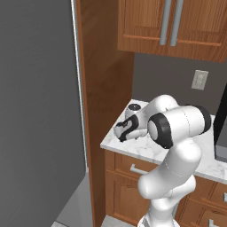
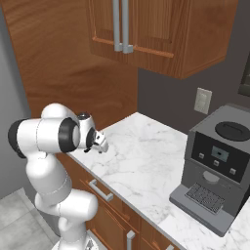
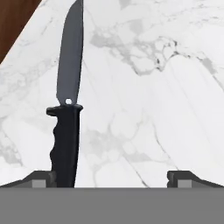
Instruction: Retrieve the butter from the fridge and place it on a plate on the dining table. Then retrieve the butter knife by the fridge and place it near the plate.
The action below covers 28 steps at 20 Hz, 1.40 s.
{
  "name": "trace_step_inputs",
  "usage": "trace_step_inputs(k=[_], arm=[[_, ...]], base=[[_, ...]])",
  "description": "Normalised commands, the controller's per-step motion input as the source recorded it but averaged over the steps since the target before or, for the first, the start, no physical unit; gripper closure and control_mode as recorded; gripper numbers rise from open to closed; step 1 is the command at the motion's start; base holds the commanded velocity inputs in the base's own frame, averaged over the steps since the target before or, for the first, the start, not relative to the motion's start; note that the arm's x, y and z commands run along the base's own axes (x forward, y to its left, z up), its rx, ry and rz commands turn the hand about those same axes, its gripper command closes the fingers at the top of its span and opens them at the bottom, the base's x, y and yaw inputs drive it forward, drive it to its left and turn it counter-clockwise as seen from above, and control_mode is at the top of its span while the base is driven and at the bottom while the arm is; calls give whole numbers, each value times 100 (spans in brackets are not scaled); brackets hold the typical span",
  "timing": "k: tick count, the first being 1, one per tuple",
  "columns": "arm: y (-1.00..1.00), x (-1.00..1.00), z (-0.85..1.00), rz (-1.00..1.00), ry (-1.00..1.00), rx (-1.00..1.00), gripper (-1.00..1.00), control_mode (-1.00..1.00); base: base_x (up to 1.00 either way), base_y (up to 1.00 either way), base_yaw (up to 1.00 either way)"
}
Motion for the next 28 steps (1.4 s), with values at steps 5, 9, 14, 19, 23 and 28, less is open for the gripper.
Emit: trace_step_inputs(k=[5,9,14,19,23,28], arm=[[-68,-4,-2,0,8,0,-100,-100],[-81,-21,-8,2,0,0,-100,-100],[-18,-10,23,6,0,5,-100,-100],[16,0,46,8,0,8,-100,-100],[38,-4,36,7,3,0,-100,-100],[49,2,16,0,8,0,-100,-100]], base=[[0,0,0],[0,0,0],[0,0,0],[0,0,0],[0,0,0],[0,0,0]])
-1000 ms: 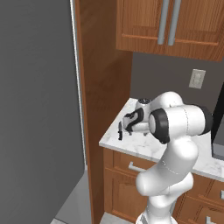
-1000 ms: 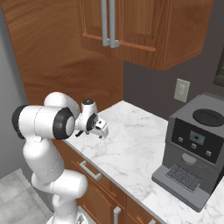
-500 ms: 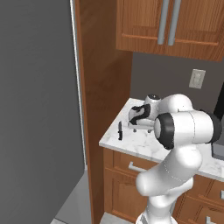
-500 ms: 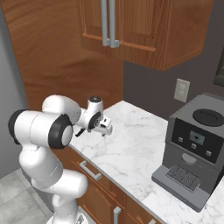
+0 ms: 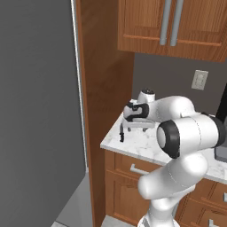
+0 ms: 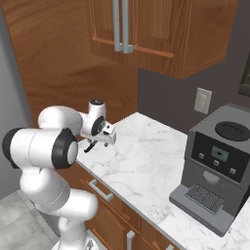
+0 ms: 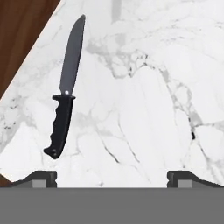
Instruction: Retrieve the butter from the fridge and place it on a plate on the dining table. Then retrieve the butter knife by the fridge and place it near the plate.
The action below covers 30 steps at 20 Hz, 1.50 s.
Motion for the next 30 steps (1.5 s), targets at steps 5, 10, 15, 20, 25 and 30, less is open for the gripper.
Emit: trace_step_inputs(k=[5,10,15,20,25,30], arm=[[24,6,0,-6,1,0,-100,-100],[22,3,0,-17,0,0,-100,-100],[34,0,-1,-19,0,0,-100,-100],[22,0,-10,-17,0,0,-100,-100],[1,0,-18,-8,0,0,-100,-100],[0,0,-21,0,-5,0,-100,-100]], base=[[0,0,0],[0,0,0],[0,0,0],[0,0,0],[0,0,0],[0,0,0]])
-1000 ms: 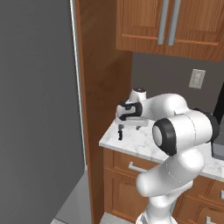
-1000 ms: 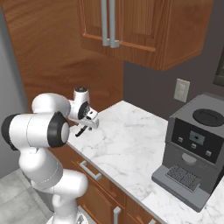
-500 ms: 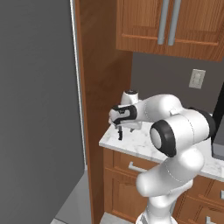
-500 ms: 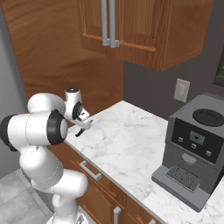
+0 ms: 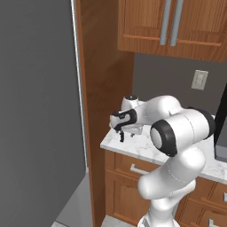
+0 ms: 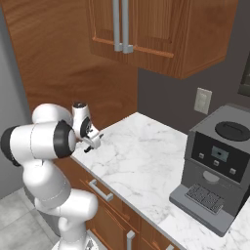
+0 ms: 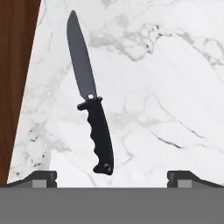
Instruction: Retrieve the butter from the fridge and place it on a plate on the dining table. Then retrieve the butter knife by the fridge and place it near the plate.
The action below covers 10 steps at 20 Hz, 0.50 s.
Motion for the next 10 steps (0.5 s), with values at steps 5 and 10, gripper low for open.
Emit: trace_step_inputs(k=[5,10], arm=[[0,0,-18,0,-2,0,-100,-100],[0,12,-15,0,0,0,-100,-100]], base=[[0,0,0],[0,0,0]])
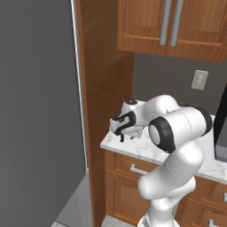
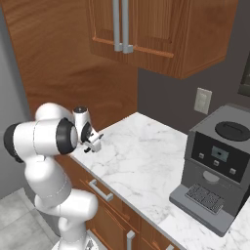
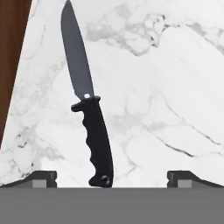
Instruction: Retrieve the butter from the fridge and place it on a plate on the dining table. Then retrieve the butter knife by the fridge and place it near the plate.
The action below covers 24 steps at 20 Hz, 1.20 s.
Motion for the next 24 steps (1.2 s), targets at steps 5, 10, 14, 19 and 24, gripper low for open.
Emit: trace_step_inputs(k=[5,10,14,19,24], arm=[[0,20,-11,0,0,0,-100,-100],[0,17,-7,0,0,0,-100,-100],[0,3,-11,0,0,0,-100,-100],[0,0,-15,0,0,0,-100,-100],[0,0,-23,0,0,0,-100,-100]], base=[[0,0,0],[0,0,0],[0,0,0],[0,0,0],[0,0,0]])
